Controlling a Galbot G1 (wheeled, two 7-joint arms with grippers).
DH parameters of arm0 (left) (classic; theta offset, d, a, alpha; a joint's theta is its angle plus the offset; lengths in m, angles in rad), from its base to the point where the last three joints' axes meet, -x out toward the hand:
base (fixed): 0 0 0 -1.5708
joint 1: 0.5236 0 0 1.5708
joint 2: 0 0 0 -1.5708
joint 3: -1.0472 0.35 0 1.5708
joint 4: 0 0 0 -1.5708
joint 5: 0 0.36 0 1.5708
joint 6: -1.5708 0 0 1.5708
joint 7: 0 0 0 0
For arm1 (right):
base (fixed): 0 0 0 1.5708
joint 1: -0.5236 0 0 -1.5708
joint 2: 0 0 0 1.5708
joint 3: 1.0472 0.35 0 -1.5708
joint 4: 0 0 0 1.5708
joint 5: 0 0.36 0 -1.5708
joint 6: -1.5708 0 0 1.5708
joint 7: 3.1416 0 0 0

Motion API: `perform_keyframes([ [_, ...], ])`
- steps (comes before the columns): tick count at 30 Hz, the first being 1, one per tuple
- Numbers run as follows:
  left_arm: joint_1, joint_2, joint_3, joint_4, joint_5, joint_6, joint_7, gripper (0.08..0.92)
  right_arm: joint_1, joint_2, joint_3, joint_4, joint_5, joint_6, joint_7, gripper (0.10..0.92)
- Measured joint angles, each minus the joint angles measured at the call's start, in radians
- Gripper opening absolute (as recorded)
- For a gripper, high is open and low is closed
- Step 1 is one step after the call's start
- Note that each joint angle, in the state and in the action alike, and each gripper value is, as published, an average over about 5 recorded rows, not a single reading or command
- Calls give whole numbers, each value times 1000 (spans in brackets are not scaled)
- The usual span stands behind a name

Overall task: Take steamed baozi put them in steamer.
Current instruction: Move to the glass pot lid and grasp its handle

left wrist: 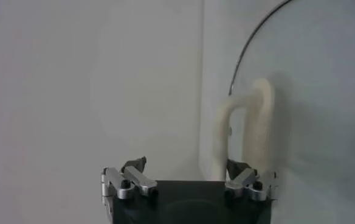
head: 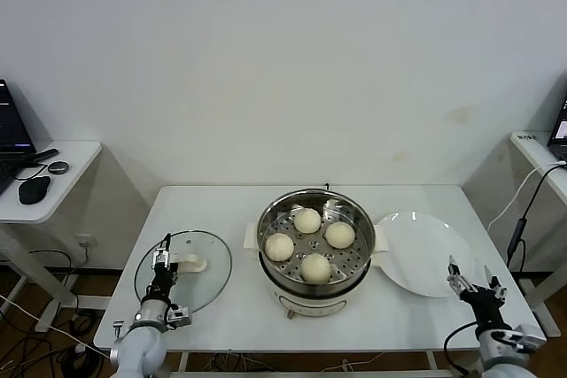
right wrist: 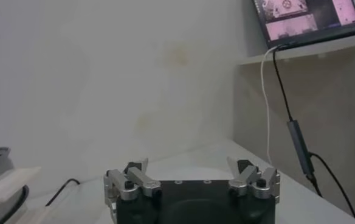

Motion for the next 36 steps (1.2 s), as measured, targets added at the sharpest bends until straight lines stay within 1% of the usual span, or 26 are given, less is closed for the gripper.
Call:
perform_keyframes([
  [9,-32,12,1,66,12,-39,-47,823,-7,-1,5,1,-4,5,0,823],
  [19,-45,22,7,94,16,-65,-70,823,-9,-2,6,2,-5,5,-1,823],
  [22,-48,27,10,98,18,-71,-72,811,-10,-3,7,3,-4,6,-1,823],
  [25,-50,27,9,104,18,-79,-72,750,-11,-3,7,3,-4,6,-1,823],
  [36,-61,25,10,132,18,-90,-82,429,-11,-2,2,0,-5,8,-1,823],
])
